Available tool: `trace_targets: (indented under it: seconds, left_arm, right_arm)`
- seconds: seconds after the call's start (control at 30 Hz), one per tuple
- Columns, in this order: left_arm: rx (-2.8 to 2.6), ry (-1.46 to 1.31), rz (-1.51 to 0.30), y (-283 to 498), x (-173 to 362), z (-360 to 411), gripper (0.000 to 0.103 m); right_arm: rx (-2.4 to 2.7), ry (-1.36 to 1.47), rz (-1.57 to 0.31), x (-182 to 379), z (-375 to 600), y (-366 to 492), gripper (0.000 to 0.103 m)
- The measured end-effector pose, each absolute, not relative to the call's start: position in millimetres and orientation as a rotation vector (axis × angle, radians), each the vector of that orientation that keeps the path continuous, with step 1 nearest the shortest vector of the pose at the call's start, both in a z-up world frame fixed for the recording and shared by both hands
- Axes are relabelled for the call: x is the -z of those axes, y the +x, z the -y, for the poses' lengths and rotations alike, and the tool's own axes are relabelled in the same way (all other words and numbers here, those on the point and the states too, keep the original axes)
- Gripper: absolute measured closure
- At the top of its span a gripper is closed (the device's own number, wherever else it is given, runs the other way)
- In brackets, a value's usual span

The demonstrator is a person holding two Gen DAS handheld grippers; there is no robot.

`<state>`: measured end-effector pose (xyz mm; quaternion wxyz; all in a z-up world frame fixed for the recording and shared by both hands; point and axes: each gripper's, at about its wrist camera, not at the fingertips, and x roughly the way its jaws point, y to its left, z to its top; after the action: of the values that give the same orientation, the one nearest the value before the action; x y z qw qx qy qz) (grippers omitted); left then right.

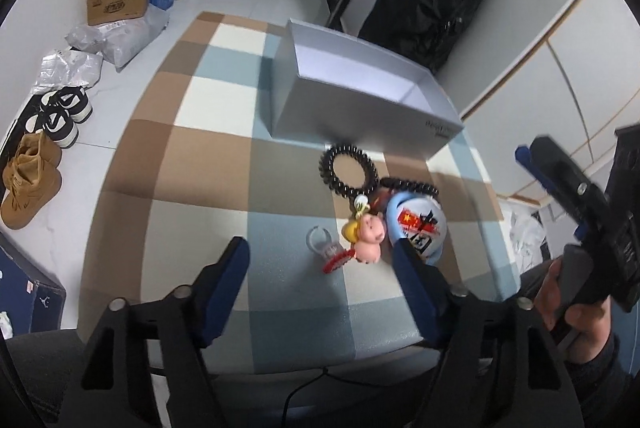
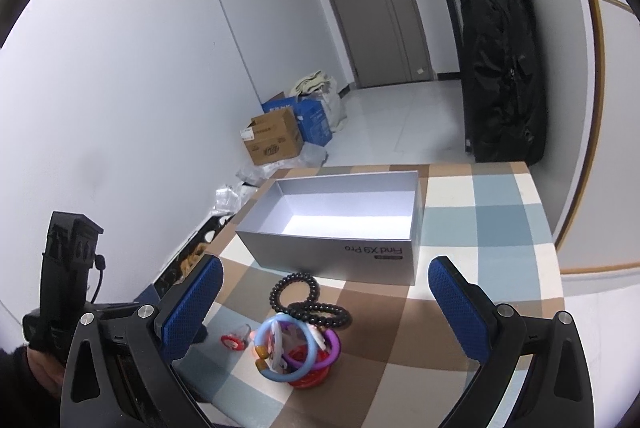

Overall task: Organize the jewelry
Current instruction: 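Grasp the clear ring with the left tool while the right tool grasps the black coil hair tie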

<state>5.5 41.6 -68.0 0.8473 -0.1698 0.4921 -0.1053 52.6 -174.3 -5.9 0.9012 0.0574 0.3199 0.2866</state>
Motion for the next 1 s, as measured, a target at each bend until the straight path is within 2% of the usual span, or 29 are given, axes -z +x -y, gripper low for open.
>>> trace_targets:
  seconds: [0.13,0.43,0.5,0.53,0.57,1.0]
  left_arm:
    - [0.234,-0.364,-1.087,8.2,77.8,-40.9,0.058]
    - [0.22,-0.316,-1.082,12.6,77.1,-34.6,0.061]
    - [0.199,-0.277,-1.083,15.8,80.0,-31.9,0.067]
    - [0.197,-0.261,-1.087,16.5,80.0,-31.3,0.077]
    - [0.196,-0.252,-1.094,17.3,81.3,-30.9,0.08]
    - [0.199,-0.278,-1.067,15.6,72.5,-35.8,0.081]
  right_arm:
    - [-0.594,0.123,-0.669,7.5,173.9,53.7,0.0]
    - [-0.599,0.124,-0.671,5.6,175.0,52.2,0.0]
    - [-0.598,0.12,-0.666,4.8,175.0,51.2,0.0]
    - [-0.598,0.119,-0.664,4.7,175.1,50.8,0.0]
    - [-0.597,0.118,-0.664,4.5,175.4,50.2,0.0]
    - [-0.638,0.094,-0.746,12.9,170.5,42.7,0.0]
